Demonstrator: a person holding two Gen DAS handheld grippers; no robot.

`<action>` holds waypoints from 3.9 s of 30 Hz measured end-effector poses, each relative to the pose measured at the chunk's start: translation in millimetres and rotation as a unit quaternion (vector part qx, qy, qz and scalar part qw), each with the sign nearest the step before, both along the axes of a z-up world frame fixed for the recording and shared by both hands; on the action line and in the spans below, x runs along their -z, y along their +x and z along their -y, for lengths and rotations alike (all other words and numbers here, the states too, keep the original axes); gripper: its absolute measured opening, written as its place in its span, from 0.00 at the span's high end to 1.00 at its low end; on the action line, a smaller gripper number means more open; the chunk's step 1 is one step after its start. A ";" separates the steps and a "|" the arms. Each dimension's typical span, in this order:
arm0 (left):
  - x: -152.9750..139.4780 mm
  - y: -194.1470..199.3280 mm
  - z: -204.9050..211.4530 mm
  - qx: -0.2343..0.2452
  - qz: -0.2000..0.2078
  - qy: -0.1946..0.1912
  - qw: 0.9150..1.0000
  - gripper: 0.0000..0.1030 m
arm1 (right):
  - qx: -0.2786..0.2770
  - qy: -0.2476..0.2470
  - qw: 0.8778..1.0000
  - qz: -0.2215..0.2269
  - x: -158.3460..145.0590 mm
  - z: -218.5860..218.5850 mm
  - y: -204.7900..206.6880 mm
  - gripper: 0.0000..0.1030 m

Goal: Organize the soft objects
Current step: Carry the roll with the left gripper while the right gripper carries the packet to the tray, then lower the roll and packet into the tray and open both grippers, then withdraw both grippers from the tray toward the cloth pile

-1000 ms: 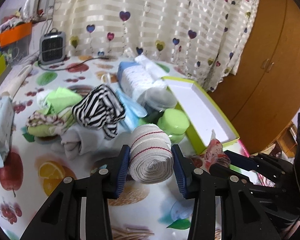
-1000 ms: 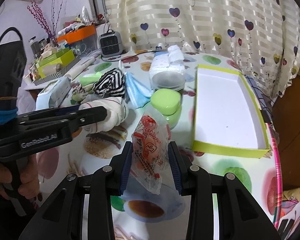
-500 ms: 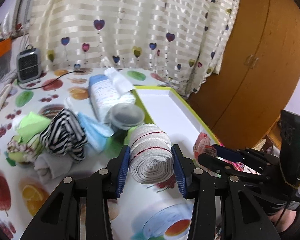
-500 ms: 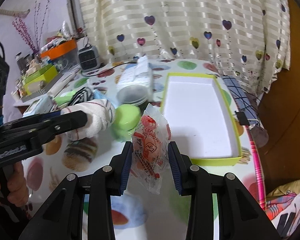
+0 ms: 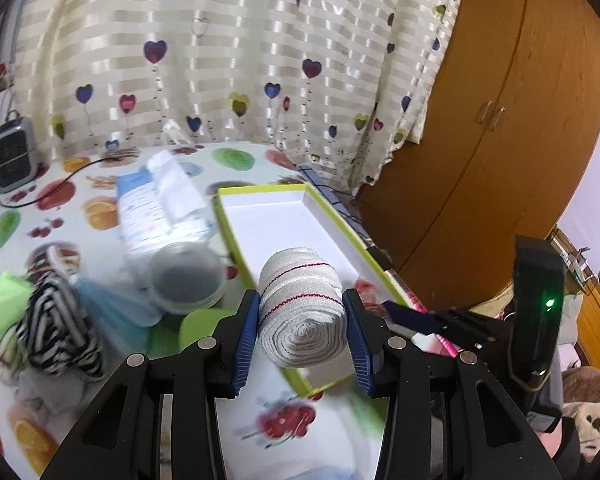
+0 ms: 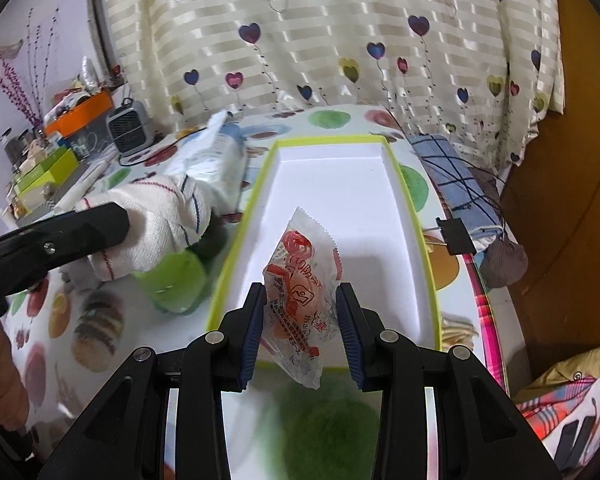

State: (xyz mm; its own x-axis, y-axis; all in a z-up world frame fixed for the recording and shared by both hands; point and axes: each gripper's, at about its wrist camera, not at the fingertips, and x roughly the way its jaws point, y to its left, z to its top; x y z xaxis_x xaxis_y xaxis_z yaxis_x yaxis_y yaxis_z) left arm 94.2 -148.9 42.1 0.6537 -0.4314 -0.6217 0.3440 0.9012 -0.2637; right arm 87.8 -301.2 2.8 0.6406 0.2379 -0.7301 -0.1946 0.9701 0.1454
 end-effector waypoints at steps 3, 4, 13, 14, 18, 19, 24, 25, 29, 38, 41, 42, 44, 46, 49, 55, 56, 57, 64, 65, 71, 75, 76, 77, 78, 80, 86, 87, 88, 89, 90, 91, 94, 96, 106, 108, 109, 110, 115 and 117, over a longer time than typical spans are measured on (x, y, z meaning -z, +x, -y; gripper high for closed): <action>6.3 12.1 13.7 0.007 -0.007 0.004 1.000 0.61 | 0.003 0.004 1.000 -0.008 7.2 7.0 7.1 0.64; 8.8 16.1 18.2 0.009 -0.010 0.006 1.000 0.61 | 0.005 0.005 1.000 -0.010 8.9 9.5 8.9 0.64; 37.1 43.8 45.0 0.021 -0.040 0.016 0.999 0.61 | 0.015 0.004 1.000 -0.016 16.2 25.7 26.0 0.63; 41.8 47.0 46.5 0.021 -0.047 0.017 0.999 0.61 | 0.017 0.003 1.000 -0.018 17.9 27.0 27.9 0.63; 57.4 54.3 50.9 0.023 -0.070 0.026 0.997 0.61 | 0.018 0.002 0.999 -0.038 28.1 31.9 35.5 0.63; 58.1 53.1 52.8 0.022 -0.060 0.036 0.997 0.60 | 0.017 0.001 0.999 -0.042 30.0 32.1 36.1 0.63; 60.0 52.0 52.9 0.021 -0.061 0.047 0.997 0.60 | 0.006 -0.007 0.999 -0.043 32.0 27.8 35.9 0.58; 60.0 50.1 52.6 0.021 -0.060 0.051 0.997 0.60 | 0.000 -0.009 0.999 -0.042 32.5 26.1 34.7 0.56; 60.2 41.8 54.4 0.026 -0.061 0.064 0.996 0.60 | -0.026 -0.020 0.999 -0.040 37.4 19.5 28.3 0.48; 57.7 26.2 60.3 0.045 -0.060 0.080 0.994 0.58 | -0.063 -0.034 0.997 -0.039 37.8 17.9 13.8 0.43; 51.4 24.0 60.0 0.049 -0.049 0.075 0.995 0.57 | -0.049 -0.038 0.998 -0.033 32.4 21.0 9.0 0.43; 48.7 23.1 59.0 0.049 -0.046 0.073 0.995 0.57 | -0.045 -0.039 0.998 -0.028 29.4 22.2 7.0 0.43; 43.7 21.0 56.6 0.048 -0.040 0.068 0.996 0.57 | -0.036 -0.040 0.998 -0.018 23.1 23.3 2.9 0.43; 38.8 18.3 52.6 0.047 -0.036 0.060 0.996 0.57 | -0.028 -0.040 0.999 -0.010 17.0 24.5 0.9 0.43; 30.2 12.3 43.8 0.041 -0.028 0.050 0.998 0.57 | -0.014 -0.042 0.999 0.003 10.0 25.3 -1.5 0.43; 12.6 -4.5 20.5 0.024 -0.005 0.039 0.999 0.57 | 0.032 -0.021 0.999 0.018 3.4 32.4 -2.6 0.43; 10.5 -7.7 15.8 0.018 -0.001 0.040 0.999 0.57 | 0.038 -0.019 0.999 0.020 2.6 33.4 -3.3 0.43; 9.2 -10.0 12.0 0.015 0.002 0.040 0.999 0.57 | 0.043 -0.017 0.999 0.021 1.6 34.0 -3.7 0.43; 9.2 -25.6 -16.4 -0.010 0.002 0.038 0.999 0.57 | 0.036 -0.004 0.999 0.032 -12.1 22.8 -19.9 0.43; 10.4 -28.2 -21.7 -0.015 0.001 0.037 0.999 0.57 | 0.032 -0.004 0.999 0.033 -13.8 19.8 -22.3 0.43; 13.7 -41.0 -43.8 -0.033 -0.004 0.031 0.999 0.57 | 0.003 0.000 0.999 0.041 -23.9 -2.9 -40.1 0.43; 13.9 -49.2 -56.4 -0.044 -0.002 0.027 0.999 0.57 | -0.014 0.004 0.999 0.037 -26.3 -16.5 -47.9 0.43; 14.2 -51.4 -59.0 -0.046 -0.002 0.026 0.999 0.57 | -0.017 0.005 0.999 0.035 -26.0 -19.1 -49.3 0.43; 14.3 -53.7 -62.7 -0.050 -0.001 0.025 0.998 0.57 | -0.021 0.005 0.999 0.035 -26.5 -23.3 -51.3 0.43; 14.8 -55.3 -65.5 -0.052 -0.001 0.024 0.998 0.57 | -0.024 0.005 0.999 0.035 -27.3 -26.1 -52.4 0.43; 16.0 -57.9 -70.6 -0.058 -0.001 0.023 0.998 0.57 | -0.031 0.005 0.999 0.036 -29.3 -32.4 -55.8 0.43; 20.3 -65.3 -87.4 -0.078 0.001 0.021 0.997 0.57 | -0.049 0.003 0.998 0.033 -32.5 -48.5 -63.2 0.43; 21.4 -66.1 -90.3 -0.081 -0.001 0.020 0.996 0.57 | -0.054 0.003 0.998 0.034 -33.5 -51.8 -64.3 0.43; 22.6 -66.4 -93.2 -0.084 -0.003 0.019 0.996 0.57 | -0.059 0.005 0.998 0.036 -34.3 -54.9 -66.1 0.43; 23.5 -66.9 -96.2 -0.087 -0.004 0.018 0.996 0.57 | -0.064 0.006 0.997 0.038 -35.1 -57.1 -66.6 0.43; 24.4 -66.9 -99.6 -0.091 -0.007 0.015 0.996 0.57 | -0.069 0.007 0.997 0.040 -35.9 -60.2 -67.5 0.43; 24.8 -68.1 -101.5 -0.094 -0.007 0.015 0.995 0.57 | -0.076 0.006 0.996 0.043 -36.8 -63.6 -67.8 0.43; 24.8 -70.3 -108.4 -0.104 -0.003 0.020 0.994 0.57 | -0.095 0.000 0.994 0.062 -39.3 -74.5 -71.9 0.43; 25.3 -72.7 -112.4 -0.108 0.000 0.021 0.994 0.57 | -0.108 0.000 0.992 0.070 -40.1 -81.3 -73.0 0.43; 31.3 -76.3 -142.2 -0.144 -0.005 0.013 0.989 0.56 | -0.151 0.000 0.986 0.067 -34.3 -108.5 -71.8 0.43; 33.1 -75.6 -149.3 -0.150 -0.010 0.006 0.989 0.56 | -0.153 0.001 0.986 0.058 -32.3 -110.8 -71.2 0.43; 33.9 -75.7 -152.3 -0.153 -0.010 0.004 0.988 0.56 | -0.154 -0.001 0.987 0.054 -31.4 -111.8 -70.6 0.43; 34.3 -75.5 -155.4 -0.155 -0.011 0.001 0.988 0.56 | -0.155 -0.002 0.987 0.049 -30.3 -112.9 -69.8 0.43; 36.2 -73.7 -163.1 -0.165 -0.014 -0.005 0.986 0.56 | -0.154 0.004 0.987 0.039 -28.0 -112.9 -68.0 0.43; 38.1 -72.1 -166.7 -0.168 -0.017 -0.007 0.986 0.56 | -0.153 0.008 0.988 0.035 -28.1 -112.7 -66.6 0.43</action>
